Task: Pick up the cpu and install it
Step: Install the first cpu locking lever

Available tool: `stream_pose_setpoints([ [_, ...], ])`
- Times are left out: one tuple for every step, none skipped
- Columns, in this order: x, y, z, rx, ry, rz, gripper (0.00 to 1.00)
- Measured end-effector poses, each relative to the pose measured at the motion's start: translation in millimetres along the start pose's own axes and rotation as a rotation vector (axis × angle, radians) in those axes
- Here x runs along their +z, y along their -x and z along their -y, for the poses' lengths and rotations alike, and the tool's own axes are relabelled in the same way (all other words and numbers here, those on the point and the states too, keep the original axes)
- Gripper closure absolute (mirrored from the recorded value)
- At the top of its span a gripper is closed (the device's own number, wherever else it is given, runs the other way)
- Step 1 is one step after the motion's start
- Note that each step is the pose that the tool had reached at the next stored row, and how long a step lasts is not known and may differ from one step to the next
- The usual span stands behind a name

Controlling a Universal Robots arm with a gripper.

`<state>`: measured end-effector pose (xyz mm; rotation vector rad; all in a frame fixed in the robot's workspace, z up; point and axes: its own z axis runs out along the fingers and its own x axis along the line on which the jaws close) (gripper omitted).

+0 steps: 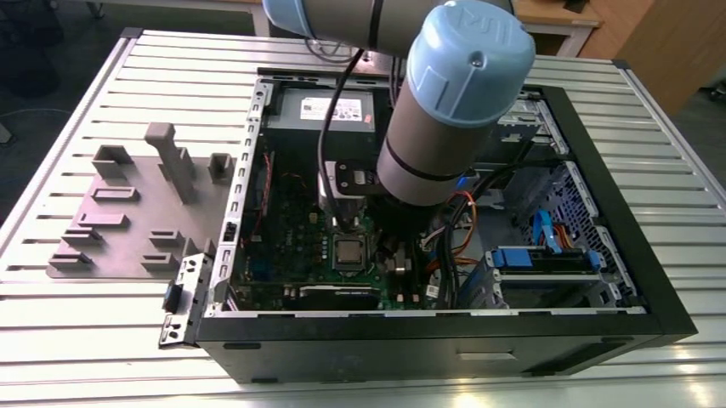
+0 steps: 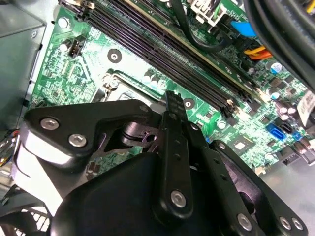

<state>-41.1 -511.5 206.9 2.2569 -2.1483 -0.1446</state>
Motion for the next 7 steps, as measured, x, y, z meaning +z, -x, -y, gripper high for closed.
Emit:
stream_pose_setpoints([
  [-0.6, 0.1, 0.0, 0.000, 0.0000, 0.0001, 0.89],
  [-0.6, 0.1, 0.0, 0.000, -0.0001, 0.0002, 0.89],
  [-0.5, 0.1, 0.0, 0.000, -0.0001, 0.0003, 0.89],
  [-0.7, 0.0, 0.0, 0.000, 0.0000, 0.0000, 0.89],
  [-0.7, 0.0, 0.0, 0.000, 0.0000, 0.0000, 0.89],
  [-0.7, 0.0, 0.1, 0.000, 0.0000, 0.0000, 0.89],
  [-0.7, 0.0, 0.1, 0.000, 0.0000, 0.0000, 0.89],
])
